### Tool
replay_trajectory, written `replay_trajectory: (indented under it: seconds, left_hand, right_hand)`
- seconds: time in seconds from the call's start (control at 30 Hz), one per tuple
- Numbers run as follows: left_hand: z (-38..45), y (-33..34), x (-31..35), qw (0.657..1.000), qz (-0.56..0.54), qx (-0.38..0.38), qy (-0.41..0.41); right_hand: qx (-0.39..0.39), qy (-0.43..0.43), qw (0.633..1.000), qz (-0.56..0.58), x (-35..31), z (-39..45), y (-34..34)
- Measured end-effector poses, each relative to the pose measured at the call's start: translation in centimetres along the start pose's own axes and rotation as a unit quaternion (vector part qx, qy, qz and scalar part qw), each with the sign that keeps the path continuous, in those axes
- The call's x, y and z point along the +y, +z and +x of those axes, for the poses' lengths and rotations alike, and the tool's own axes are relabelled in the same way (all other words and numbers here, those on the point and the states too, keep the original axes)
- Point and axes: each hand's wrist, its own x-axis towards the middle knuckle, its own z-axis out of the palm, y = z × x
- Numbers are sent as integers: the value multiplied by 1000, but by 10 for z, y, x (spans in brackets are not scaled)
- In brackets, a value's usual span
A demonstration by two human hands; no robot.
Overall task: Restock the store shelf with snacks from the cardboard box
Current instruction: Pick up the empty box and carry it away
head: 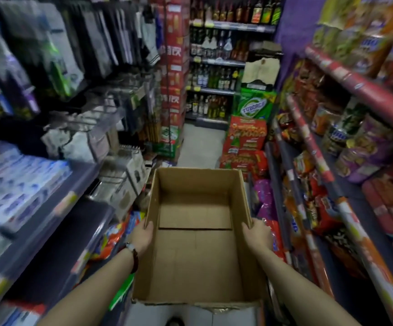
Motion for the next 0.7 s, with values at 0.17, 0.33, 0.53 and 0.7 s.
replay_trajectory:
  seconds: [0.17, 0.33, 0.53, 0.7]
  left_hand:
    - [81, 13, 62, 997, 36, -50, 40]
    - [156, 47, 111, 993, 24, -112, 42]
    - [239, 92, 177, 988, 59, -128, 57]
    - [313, 127, 245, 987, 78, -126, 63]
  right_hand:
    - [37, 42, 998, 5, -26, 54, -15]
    - [76, 94, 993, 5, -34, 110, -23]
    - [89, 120, 989, -1, -43, 206, -26]
    - [84, 122, 989, 20, -63, 308, -34]
